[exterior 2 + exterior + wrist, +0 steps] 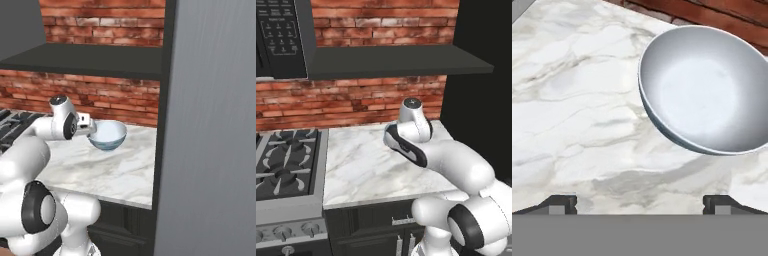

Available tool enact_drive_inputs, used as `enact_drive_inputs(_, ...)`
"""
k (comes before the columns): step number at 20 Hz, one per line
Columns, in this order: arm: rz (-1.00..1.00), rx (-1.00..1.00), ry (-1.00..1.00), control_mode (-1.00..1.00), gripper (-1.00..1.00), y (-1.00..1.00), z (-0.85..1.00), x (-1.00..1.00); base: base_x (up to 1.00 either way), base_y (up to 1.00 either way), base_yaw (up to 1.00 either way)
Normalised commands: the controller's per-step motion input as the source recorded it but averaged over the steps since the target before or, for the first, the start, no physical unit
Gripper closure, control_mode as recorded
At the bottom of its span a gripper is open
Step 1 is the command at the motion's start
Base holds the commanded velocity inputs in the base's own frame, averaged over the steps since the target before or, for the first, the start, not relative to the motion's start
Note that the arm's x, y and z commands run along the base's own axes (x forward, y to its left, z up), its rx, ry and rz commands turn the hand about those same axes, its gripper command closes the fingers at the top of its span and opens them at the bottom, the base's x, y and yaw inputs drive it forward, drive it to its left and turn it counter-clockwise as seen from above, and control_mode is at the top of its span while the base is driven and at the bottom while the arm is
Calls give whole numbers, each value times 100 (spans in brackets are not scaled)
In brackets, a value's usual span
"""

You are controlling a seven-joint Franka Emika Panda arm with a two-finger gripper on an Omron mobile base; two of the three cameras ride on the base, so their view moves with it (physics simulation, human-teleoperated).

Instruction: Pick the cup and bowl from the counter and place them on the counter next to the sink.

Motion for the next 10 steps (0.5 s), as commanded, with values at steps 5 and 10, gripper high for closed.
enact_drive_inputs(5, 4, 8, -9, -100, -100, -7, -19, 33, 0, 0, 0)
enact_drive_inputs(10, 11, 9, -1, -100, -100, -18, -8, 25, 0, 0, 0)
